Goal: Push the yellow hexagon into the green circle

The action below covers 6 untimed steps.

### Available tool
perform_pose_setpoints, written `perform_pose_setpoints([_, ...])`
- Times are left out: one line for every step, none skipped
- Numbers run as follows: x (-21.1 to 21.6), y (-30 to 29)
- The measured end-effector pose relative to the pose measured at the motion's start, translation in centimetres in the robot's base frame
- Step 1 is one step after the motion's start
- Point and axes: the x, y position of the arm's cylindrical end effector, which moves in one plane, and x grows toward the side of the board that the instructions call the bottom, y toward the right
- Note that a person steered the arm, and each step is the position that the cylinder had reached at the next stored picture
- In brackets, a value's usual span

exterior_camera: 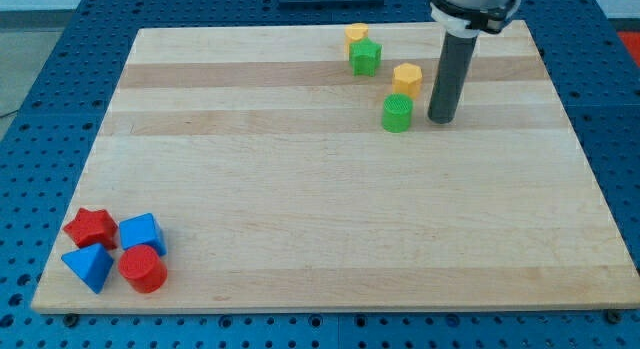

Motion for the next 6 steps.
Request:
perform_pose_setpoints([2.9,-2.9])
perform_pose_setpoints([4.1,-1.6])
perform_pose_setpoints([0.0,1.3])
perform_pose_setpoints([-5.4,1.3])
perform_pose_setpoints([-9.2,0.5])
perform_pose_setpoints([-10.6,-1.1])
